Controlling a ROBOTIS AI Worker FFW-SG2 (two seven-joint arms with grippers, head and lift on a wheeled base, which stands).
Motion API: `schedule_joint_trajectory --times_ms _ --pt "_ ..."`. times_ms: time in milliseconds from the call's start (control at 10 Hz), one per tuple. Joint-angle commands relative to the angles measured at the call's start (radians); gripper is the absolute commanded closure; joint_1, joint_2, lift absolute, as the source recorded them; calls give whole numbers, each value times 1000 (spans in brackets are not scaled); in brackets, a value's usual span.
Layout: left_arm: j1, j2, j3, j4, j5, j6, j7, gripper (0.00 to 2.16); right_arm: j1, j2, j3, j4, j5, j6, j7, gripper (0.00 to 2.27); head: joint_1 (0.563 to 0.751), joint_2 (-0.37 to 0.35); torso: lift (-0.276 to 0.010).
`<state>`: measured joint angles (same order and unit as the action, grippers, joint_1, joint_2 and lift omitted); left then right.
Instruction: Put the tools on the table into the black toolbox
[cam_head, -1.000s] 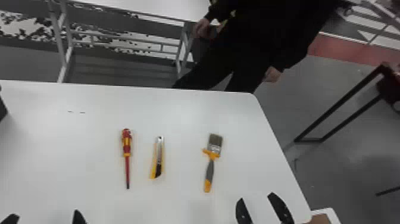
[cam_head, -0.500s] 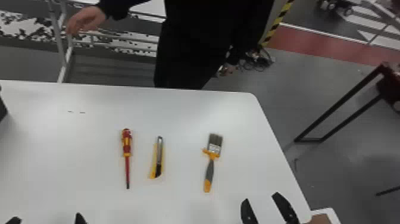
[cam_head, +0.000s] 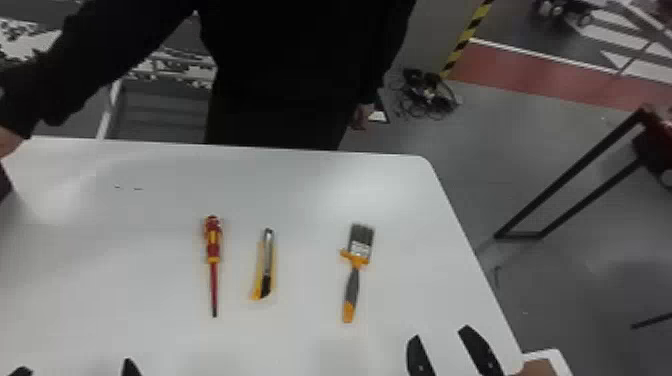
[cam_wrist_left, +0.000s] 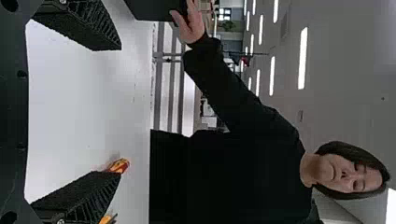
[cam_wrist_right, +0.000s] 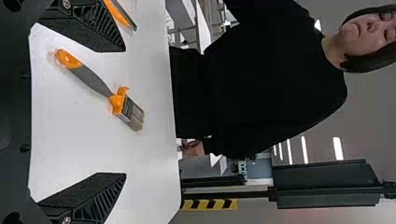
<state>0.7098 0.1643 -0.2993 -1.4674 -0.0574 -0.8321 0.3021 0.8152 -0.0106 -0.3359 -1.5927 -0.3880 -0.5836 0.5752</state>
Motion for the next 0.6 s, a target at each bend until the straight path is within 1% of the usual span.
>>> schedule_joint_trajectory --times_ms 0,500 --pt "-3 0 2 9 4 0 -1 29 -5 3 0 11 0 0 0 60 695 -350 -75" --pt "-6 0 2 16 5 -6 -1 33 -15 6 0 17 0 0 0 60 695 -350 -75"
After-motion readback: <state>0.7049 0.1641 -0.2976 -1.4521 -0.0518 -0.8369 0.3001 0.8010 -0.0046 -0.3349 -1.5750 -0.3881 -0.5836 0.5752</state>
